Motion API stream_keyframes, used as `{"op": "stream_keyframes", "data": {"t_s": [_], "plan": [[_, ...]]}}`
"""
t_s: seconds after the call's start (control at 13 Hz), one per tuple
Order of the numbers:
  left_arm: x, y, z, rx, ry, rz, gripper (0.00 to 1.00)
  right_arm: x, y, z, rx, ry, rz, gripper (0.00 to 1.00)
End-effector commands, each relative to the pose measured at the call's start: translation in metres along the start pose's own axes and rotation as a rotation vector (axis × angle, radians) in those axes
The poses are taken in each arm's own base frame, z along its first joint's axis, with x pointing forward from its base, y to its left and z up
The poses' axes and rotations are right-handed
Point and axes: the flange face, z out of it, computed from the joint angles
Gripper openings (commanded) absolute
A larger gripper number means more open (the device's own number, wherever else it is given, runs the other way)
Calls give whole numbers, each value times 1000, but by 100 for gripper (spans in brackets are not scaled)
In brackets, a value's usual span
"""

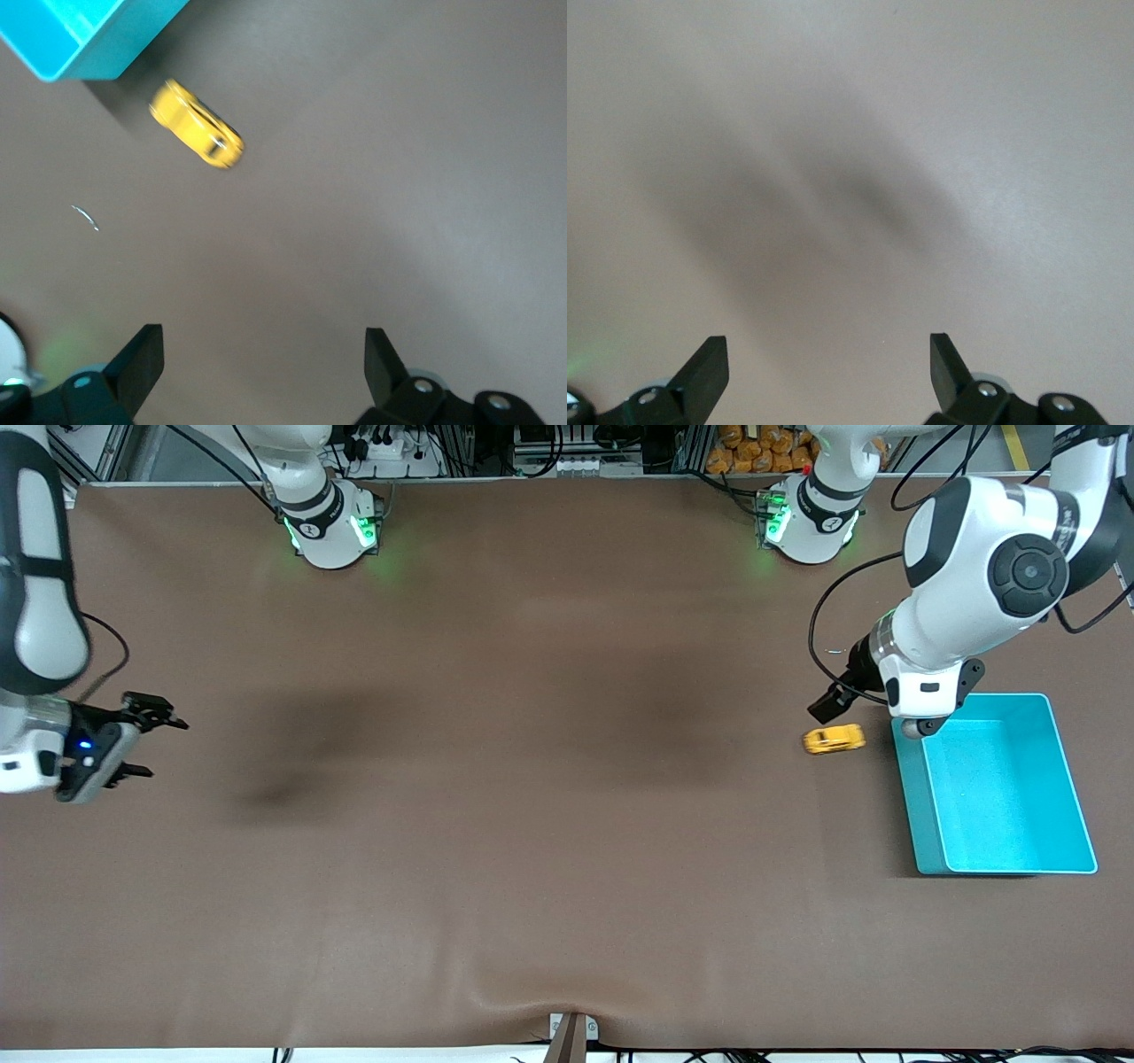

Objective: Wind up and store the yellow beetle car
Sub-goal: 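Lower the left gripper onto the car while the right gripper retracts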

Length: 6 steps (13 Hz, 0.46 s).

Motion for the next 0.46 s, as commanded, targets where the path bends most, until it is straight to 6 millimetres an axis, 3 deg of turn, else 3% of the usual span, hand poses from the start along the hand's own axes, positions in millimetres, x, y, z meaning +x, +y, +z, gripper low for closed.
{"op": "stream_keyframes", "data": {"t_s": [0.0,0.23,0.39], "plan": [[-4,-20,24,-42,32,-151,100,13,-8,-49,-12,5,106,100],[13,-56,40,-76,68,-232,100,30,-31,-89,-54,8,192,100],[26,-68,49,-69,65,-271,100,45,-48,-112,-85,-15,268,100]]}}
